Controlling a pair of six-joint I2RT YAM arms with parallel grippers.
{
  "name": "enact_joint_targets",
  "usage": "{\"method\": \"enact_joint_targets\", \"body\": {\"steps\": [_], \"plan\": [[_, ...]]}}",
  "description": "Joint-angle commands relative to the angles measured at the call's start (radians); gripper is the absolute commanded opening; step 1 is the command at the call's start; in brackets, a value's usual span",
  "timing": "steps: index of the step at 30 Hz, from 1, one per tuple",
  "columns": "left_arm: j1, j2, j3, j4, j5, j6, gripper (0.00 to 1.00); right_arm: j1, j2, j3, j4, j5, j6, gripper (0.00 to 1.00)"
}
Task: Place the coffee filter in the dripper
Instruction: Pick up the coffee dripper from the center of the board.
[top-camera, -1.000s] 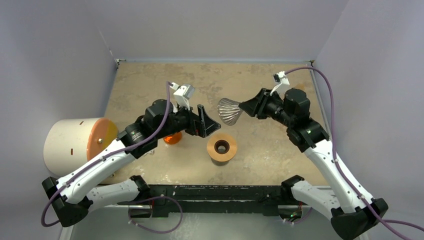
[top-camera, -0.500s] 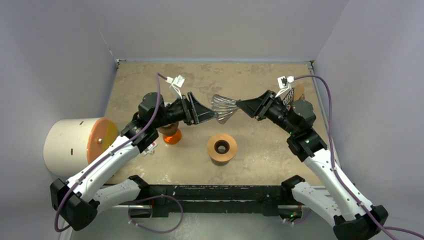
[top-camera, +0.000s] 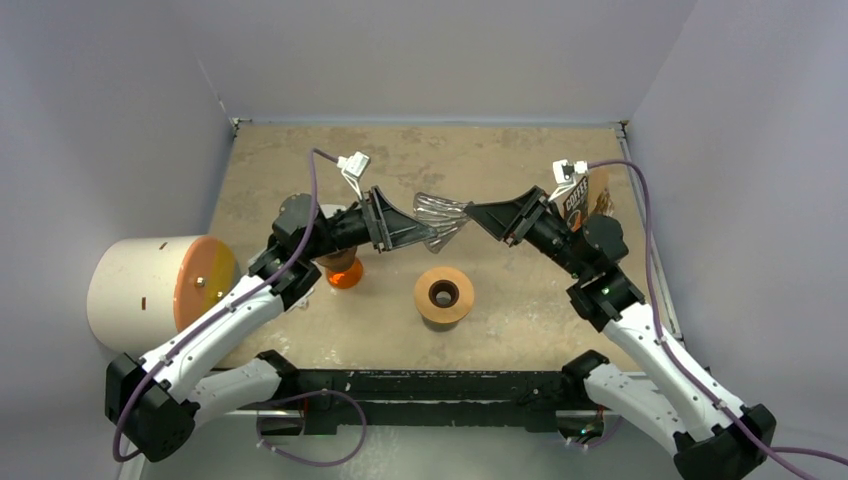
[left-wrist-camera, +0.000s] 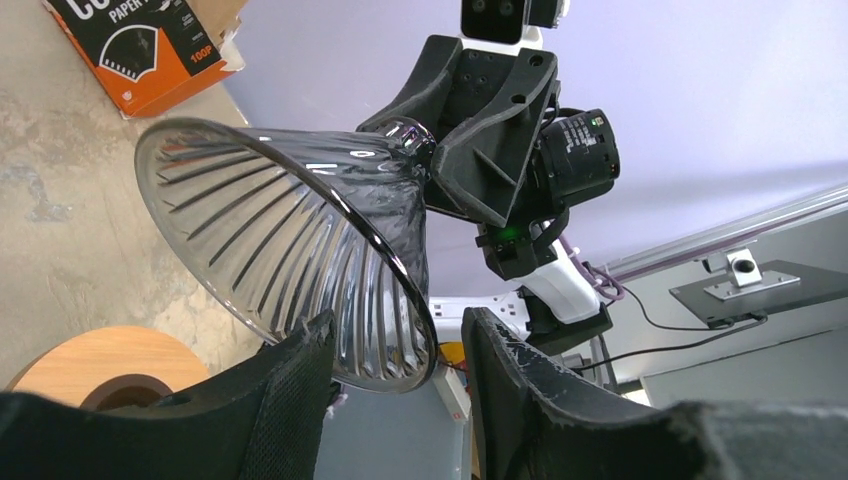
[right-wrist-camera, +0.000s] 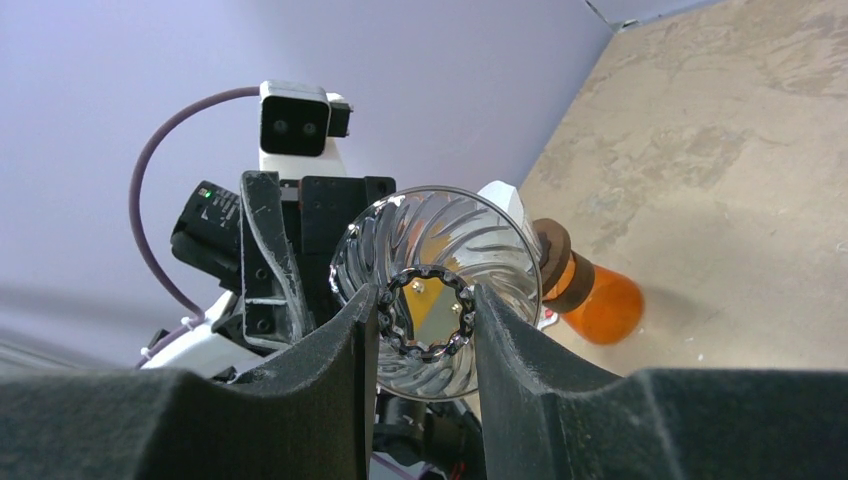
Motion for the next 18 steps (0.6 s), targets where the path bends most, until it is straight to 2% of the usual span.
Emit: {"method": "enact_joint_targets", "body": {"steps": [1, 8, 18], "plan": [[0.005, -0.038, -0.011, 0.063, -0.002, -0.008, 0.46, 0.039, -0.051, -0.017, 0.112, 0.073, 0.039, 0.13], [0.006, -0.073, -0.015, 0.052, -0.031, 0.024, 0.36, 0.108, -0.082, -0.045, 0.102, 0.196, 0.067, 0.13], [0.006, -0.120, -0.017, 0.041, -0.058, 0.067, 0.27, 0.142, -0.104, -0.072, 0.113, 0.286, 0.134, 0.13]]}}
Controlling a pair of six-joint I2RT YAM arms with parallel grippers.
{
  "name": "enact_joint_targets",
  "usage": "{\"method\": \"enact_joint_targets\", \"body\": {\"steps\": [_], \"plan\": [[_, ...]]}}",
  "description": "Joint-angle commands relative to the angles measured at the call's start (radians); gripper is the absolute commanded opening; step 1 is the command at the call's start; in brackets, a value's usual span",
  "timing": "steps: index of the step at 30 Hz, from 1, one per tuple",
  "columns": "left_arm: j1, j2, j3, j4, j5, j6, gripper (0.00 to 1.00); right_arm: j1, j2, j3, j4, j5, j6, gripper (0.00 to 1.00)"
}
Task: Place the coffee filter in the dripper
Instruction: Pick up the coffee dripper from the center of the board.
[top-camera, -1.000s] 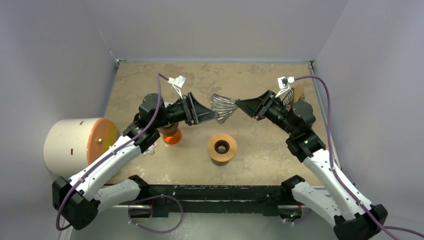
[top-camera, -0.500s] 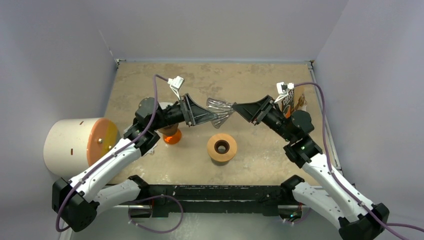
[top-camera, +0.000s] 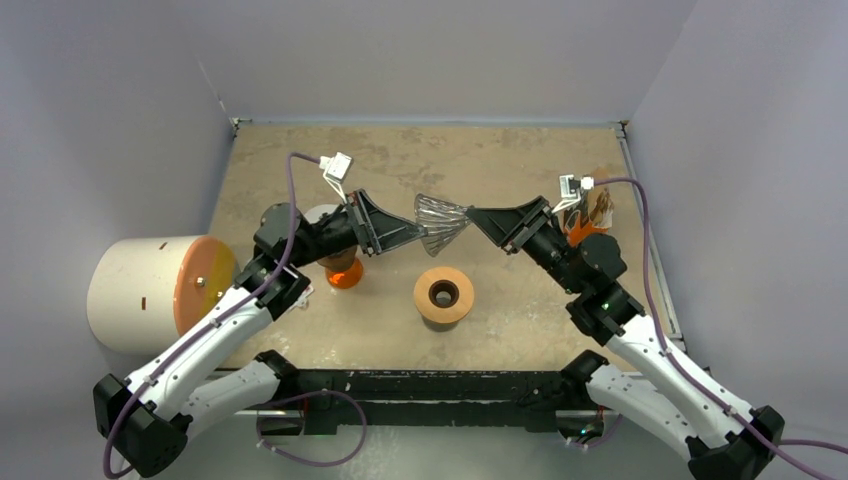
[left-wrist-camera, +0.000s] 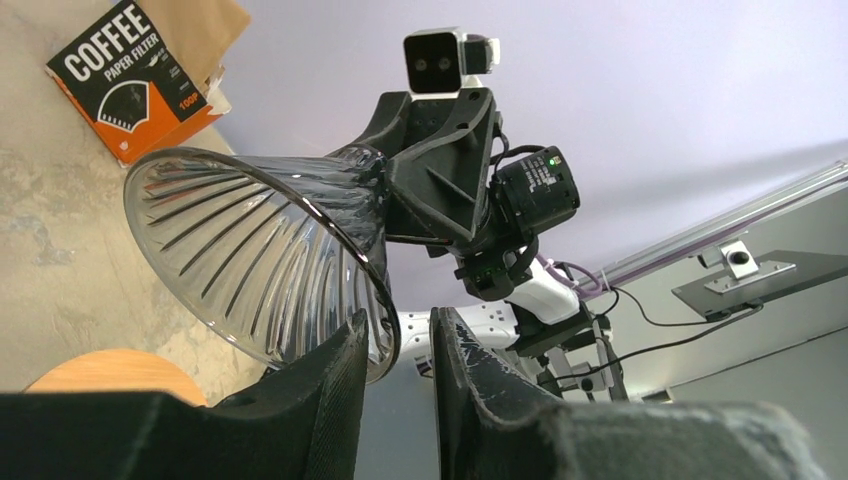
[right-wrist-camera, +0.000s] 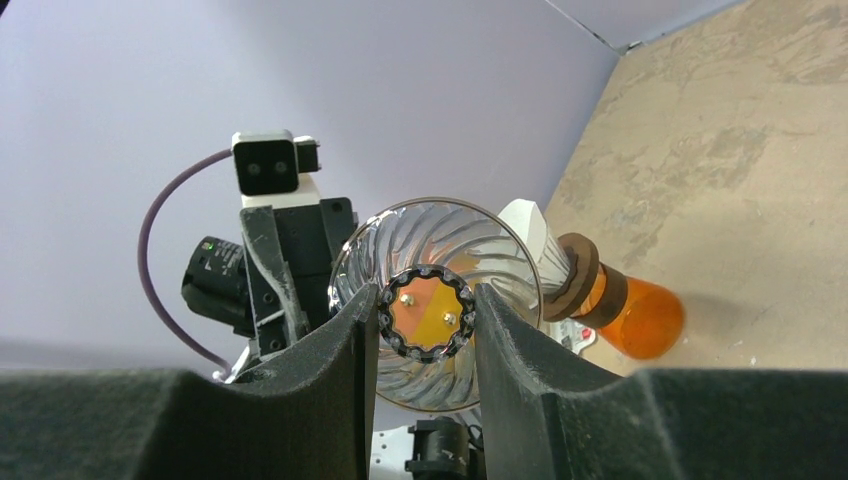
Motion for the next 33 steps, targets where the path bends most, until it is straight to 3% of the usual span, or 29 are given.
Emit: {"method": "enact_joint_targets", "body": {"steps": [1, 18, 25, 28, 33], "plan": [[0.005, -0.026, -0.001, 0.038, -0.018, 0.039, 0.27, 0.013, -0.024, -0.005, 0.090, 0.065, 0.046, 0.13], [0.005, -0.021, -0.004, 0.051, -0.032, 0.054, 0.21, 0.090, 0.020, 0.013, 0.127, 0.107, 0.045, 0.12], [0.005, -0.028, -0.003, 0.043, -0.033, 0.058, 0.00, 0.106, 0.015, 0.008, 0.119, 0.122, 0.037, 0.12], [0.006, -0.032, -0.005, 0.034, -0.036, 0.061, 0.00, 0.106, 0.005, 0.007, 0.106, 0.139, 0.036, 0.13], [0.005, -0.030, -0.005, 0.033, -0.035, 0.061, 0.00, 0.106, 0.000, 0.007, 0.101, 0.135, 0.035, 0.26]]}}
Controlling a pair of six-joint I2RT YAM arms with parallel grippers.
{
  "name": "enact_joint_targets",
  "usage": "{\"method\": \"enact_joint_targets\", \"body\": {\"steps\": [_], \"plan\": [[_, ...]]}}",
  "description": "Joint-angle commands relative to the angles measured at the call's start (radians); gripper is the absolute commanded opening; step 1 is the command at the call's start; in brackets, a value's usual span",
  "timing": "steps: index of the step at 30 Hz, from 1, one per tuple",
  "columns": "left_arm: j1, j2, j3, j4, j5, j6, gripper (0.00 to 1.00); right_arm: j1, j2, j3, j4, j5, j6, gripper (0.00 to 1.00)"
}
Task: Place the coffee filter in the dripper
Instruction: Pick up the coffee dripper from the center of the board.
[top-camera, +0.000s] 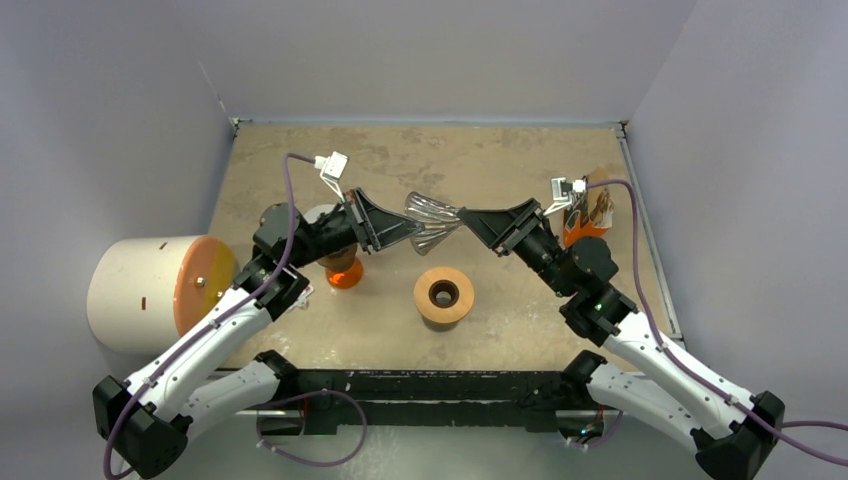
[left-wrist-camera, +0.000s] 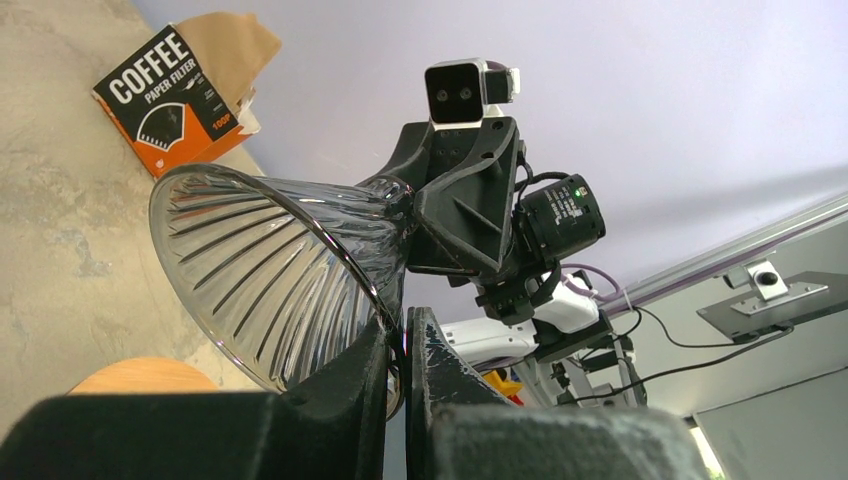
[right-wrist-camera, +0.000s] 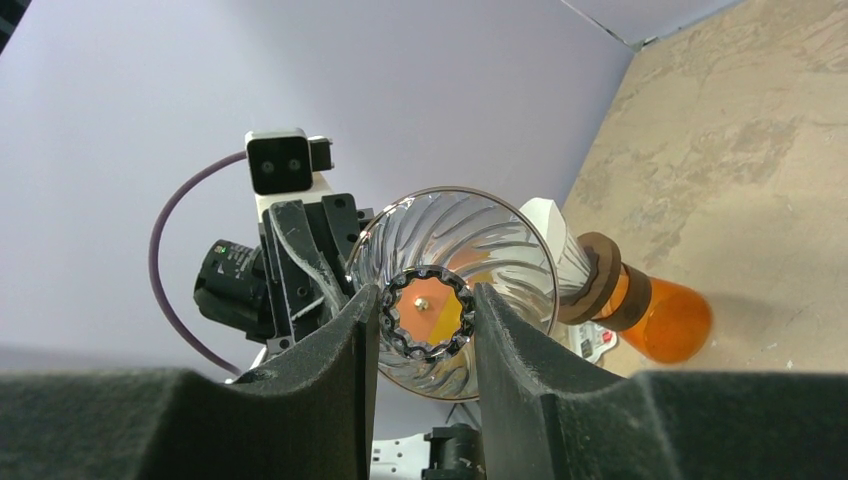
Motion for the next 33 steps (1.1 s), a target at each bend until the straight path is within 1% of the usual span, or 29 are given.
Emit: {"method": "enact_joint_targets", "body": {"steps": [1, 3, 7, 9, 11, 15, 17, 19, 22, 27, 31, 33], "plan": [[0.001, -0.016, 0.000, 0.046, 0.007, 0.027, 0.00, 0.007, -0.024, 0.015, 0.060, 0.025, 0.014, 0.30], [0.000, -0.015, 0.003, 0.039, 0.009, 0.031, 0.00, 0.008, -0.025, 0.017, 0.055, 0.024, 0.012, 0.39], [0.000, -0.016, 0.013, 0.015, 0.010, 0.045, 0.00, 0.008, -0.021, 0.029, 0.033, 0.017, 0.000, 0.50], [0.000, -0.020, 0.019, -0.007, 0.007, 0.057, 0.00, 0.007, -0.025, 0.042, -0.003, 0.017, -0.018, 0.57], [0.000, -0.026, 0.031, -0.041, 0.005, 0.075, 0.00, 0.007, -0.031, 0.060, -0.053, 0.019, -0.042, 0.64], [0.000, -0.038, 0.059, -0.113, 0.004, 0.118, 0.00, 0.007, -0.054, 0.100, -0.168, 0.035, -0.106, 0.71], [0.000, -0.039, 0.089, -0.176, 0.009, 0.158, 0.00, 0.007, -0.063, 0.141, -0.271, 0.053, -0.148, 0.75], [0.001, -0.038, 0.123, -0.243, 0.019, 0.212, 0.00, 0.007, -0.069, 0.181, -0.373, 0.048, -0.190, 0.76], [0.000, -0.033, 0.173, -0.362, 0.032, 0.285, 0.00, 0.008, -0.069, 0.253, -0.529, 0.088, -0.274, 0.80], [0.000, 0.021, 0.311, -0.560, 0.069, 0.459, 0.00, 0.006, -0.013, 0.409, -0.730, 0.123, -0.410, 0.82], [-0.008, 0.091, 0.441, -0.764, 0.085, 0.622, 0.00, 0.006, 0.038, 0.502, -0.843, 0.136, -0.488, 0.82], [-0.026, 0.121, 0.503, -0.855, 0.065, 0.700, 0.00, 0.005, 0.058, 0.539, -0.890, 0.156, -0.517, 0.81]]}}
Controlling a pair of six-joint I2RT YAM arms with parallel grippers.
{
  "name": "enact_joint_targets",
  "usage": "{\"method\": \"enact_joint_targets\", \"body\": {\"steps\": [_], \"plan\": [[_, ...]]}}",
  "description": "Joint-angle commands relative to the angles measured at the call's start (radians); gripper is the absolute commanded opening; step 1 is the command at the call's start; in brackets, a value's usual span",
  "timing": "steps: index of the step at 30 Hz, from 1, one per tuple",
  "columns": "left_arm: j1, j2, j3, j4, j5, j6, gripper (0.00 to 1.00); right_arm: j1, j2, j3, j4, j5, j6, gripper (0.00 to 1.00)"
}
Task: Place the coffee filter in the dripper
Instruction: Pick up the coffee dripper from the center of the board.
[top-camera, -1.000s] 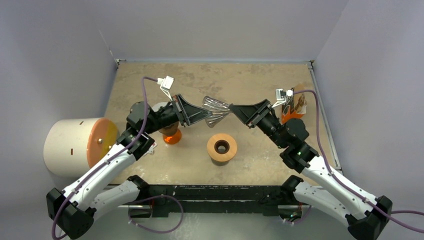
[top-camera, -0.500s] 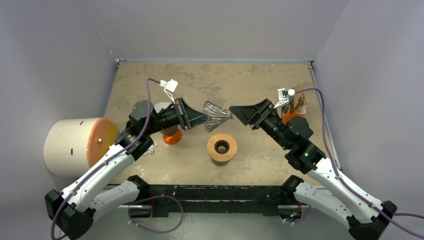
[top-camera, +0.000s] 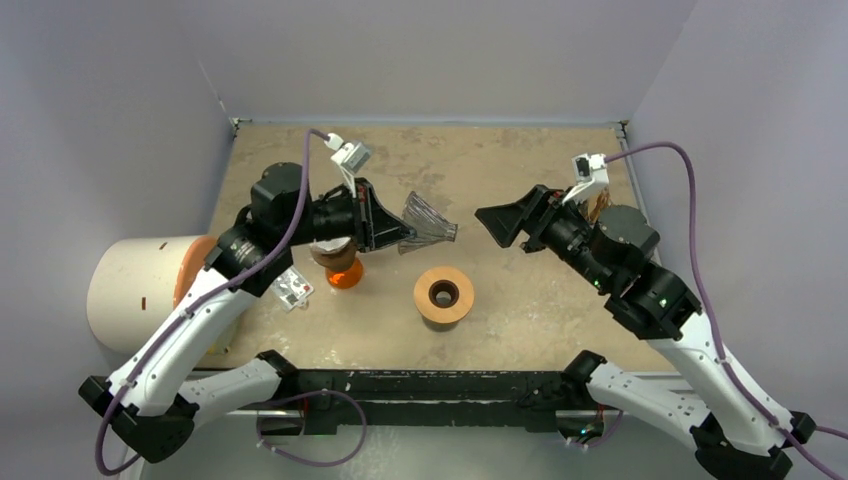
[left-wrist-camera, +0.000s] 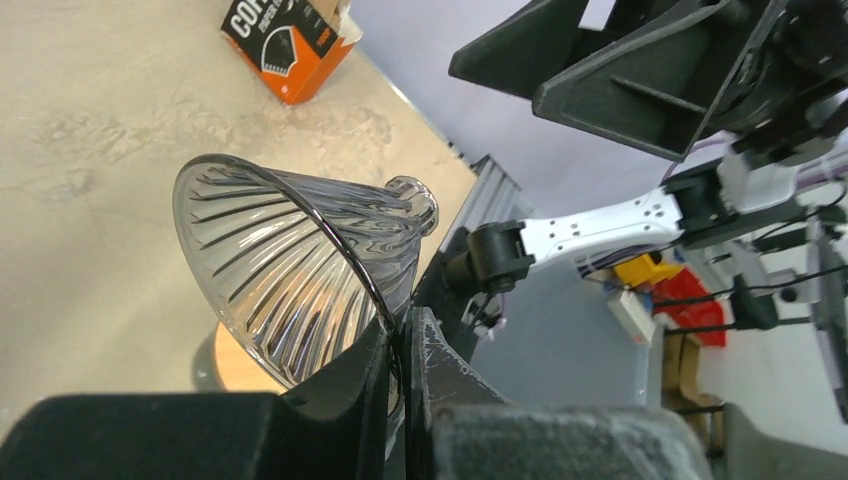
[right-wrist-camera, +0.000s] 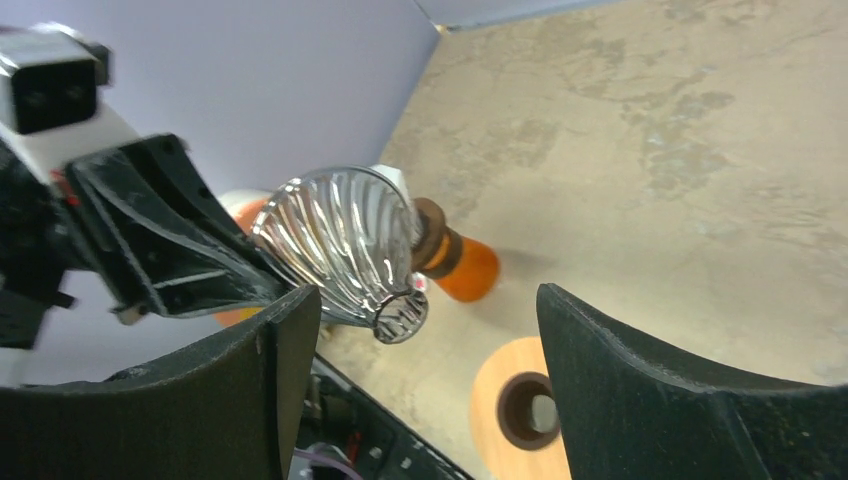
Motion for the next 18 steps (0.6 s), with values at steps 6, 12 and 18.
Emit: {"method": "enact_joint_targets", "body": {"steps": [6, 12, 18], "plan": [[-0.177, 0.128, 0.295, -0.440, -0.191, 0.422, 0.00, 0.000, 0.119, 0.201, -0.315, 0.087, -0.182, 0.81], [-0.242, 0.186, 0.368, -0.552, -0.254, 0.529, 0.00, -0.001, 0.203, 0.308, -0.436, 0.064, -0.221, 0.80], [-0.293, 0.228, 0.421, -0.661, -0.360, 0.622, 0.00, -0.032, 0.264, 0.378, -0.477, -0.048, -0.242, 0.77]]}}
